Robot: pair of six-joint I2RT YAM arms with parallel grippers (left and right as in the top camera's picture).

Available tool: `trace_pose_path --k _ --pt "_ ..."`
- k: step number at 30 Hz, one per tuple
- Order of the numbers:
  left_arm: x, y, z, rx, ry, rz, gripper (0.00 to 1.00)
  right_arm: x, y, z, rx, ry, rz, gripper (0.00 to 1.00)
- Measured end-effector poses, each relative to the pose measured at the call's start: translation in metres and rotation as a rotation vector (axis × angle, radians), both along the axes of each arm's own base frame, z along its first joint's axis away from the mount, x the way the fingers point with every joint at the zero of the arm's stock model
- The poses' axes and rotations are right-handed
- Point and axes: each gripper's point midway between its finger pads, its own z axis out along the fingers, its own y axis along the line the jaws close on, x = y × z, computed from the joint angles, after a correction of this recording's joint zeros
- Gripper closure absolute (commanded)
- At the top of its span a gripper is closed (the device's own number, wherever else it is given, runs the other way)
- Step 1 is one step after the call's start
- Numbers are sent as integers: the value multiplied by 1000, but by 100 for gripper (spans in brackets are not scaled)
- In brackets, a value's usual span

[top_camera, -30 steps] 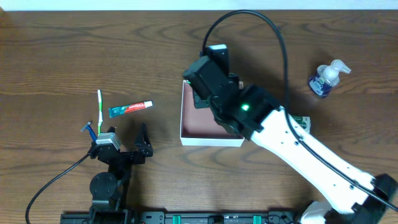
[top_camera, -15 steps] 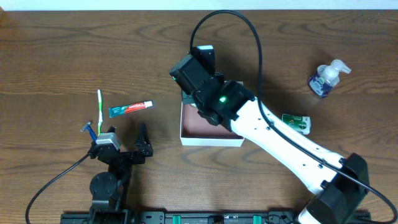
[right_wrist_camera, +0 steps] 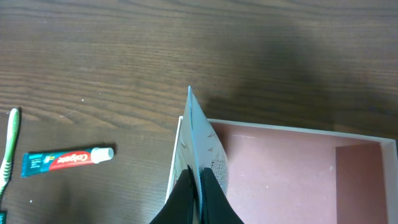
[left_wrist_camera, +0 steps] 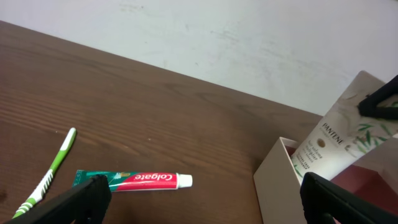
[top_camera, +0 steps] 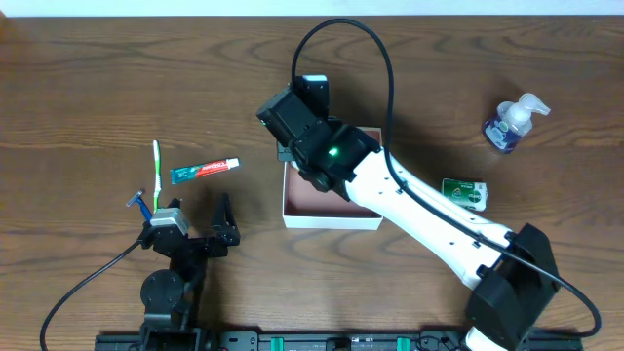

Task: Pack container
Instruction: 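Lift the Pantene tube and carry it over the pink box, then lower the Pantene tube upright into the box's left corner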

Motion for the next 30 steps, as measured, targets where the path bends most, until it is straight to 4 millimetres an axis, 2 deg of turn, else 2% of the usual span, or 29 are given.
trace_pose_path --k 6,15,30 --pt "0 0 0 0 0 0 2 3 -2 -1 2 -1 -9 99" --pt "0 0 0 0 0 0 2 16 -16 0 8 -5 -49 99" --pt "0 0 0 0 0 0 2 22 -9 -2 27 -16 -45 99"
